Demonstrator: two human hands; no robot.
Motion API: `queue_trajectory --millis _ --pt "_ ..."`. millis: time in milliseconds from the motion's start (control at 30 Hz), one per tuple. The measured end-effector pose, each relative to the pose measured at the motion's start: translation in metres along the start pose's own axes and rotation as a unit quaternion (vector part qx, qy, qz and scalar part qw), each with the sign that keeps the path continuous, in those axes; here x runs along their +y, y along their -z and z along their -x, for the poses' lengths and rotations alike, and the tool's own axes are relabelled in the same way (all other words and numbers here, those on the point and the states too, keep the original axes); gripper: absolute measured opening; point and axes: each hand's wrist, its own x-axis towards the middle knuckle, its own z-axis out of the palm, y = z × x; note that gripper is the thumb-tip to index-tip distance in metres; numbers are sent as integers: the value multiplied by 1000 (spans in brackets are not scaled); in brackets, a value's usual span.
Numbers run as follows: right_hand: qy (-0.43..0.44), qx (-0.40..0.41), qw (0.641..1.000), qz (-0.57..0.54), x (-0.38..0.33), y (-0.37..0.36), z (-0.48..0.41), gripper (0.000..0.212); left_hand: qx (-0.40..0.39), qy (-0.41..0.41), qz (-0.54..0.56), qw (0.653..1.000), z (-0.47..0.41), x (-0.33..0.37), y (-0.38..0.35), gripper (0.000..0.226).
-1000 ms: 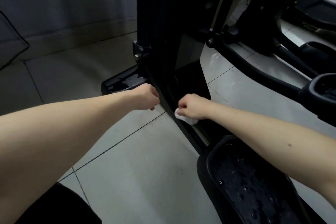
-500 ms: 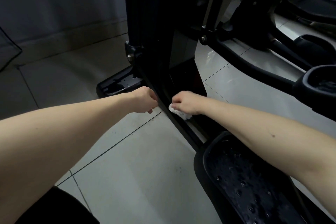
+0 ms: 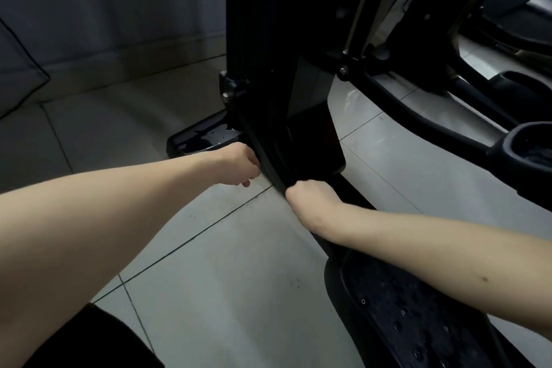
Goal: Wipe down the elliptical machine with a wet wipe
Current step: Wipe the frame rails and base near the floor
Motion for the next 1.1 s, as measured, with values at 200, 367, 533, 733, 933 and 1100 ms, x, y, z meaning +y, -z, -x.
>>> queue_trajectory --millis 200,367,533,733,933,1100 --pt "-43 119 989 -73 -8 50 -74 14 28 18 2 999 3 -15 14 21" --pt "-81 219 962 -143 -11 101 -124 12 36 30 8 999 3 -27 23 20" --pt "-101 236 950 -177 -15 97 -131 9 40 39 25 998 2 -37 29 18" --pt "-76 218 960 -161 -9 37 -87 11 33 38 -2 999 1 -29 26 24" --pt "-68 140 974 -166 4 -23 -25 6 20 25 -16 999 7 -9 18 29" --pt "-79 53 986 -139 10 -29 7 6 19 8 -39 999 13 1 14 29"
